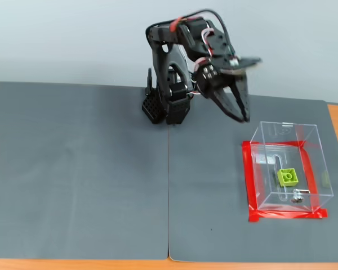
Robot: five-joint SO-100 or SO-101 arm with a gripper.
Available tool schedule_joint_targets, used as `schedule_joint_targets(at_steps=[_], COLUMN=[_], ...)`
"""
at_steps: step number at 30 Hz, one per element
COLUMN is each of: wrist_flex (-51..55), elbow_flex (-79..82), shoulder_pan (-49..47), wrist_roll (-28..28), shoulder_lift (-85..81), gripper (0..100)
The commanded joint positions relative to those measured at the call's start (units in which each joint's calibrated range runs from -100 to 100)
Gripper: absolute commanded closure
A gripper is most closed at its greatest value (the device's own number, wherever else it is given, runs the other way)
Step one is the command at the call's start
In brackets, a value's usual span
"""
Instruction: Pick the green lego block and place it into the transparent box
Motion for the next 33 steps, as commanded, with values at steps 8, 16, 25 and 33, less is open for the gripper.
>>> schedule_joint_targets(at_steps=[8,16,25,33], wrist_flex=[0.1,0.1,-0.1,-0.7], elbow_flex=[18.7,32.4,41.5,48.8], shoulder_pan=[14.1,19.6,19.6,21.4], wrist_roll=[-0.2,-0.2,0.2,0.0], shoulder_lift=[-25.2,-37.8,-44.4,-44.3], gripper=[98,98,98,98])
